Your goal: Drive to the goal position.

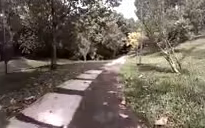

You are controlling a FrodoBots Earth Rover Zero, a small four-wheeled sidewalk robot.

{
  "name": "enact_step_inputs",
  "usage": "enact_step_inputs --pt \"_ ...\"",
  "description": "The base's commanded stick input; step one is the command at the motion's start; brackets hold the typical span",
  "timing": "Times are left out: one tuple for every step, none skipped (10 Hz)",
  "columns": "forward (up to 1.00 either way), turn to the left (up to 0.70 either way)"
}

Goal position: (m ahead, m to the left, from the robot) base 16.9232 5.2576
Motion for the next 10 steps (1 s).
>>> enact_step_inputs --pt "0.50 0.00" --pt "0.50 0.00" --pt "0.50 0.00" --pt "0.50 0.00" --pt "0.50 0.00" --pt "0.50 0.00" --pt "0.50 0.00" --pt "0.50 0.00" --pt "0.50 0.00" --pt "0.50 0.00"
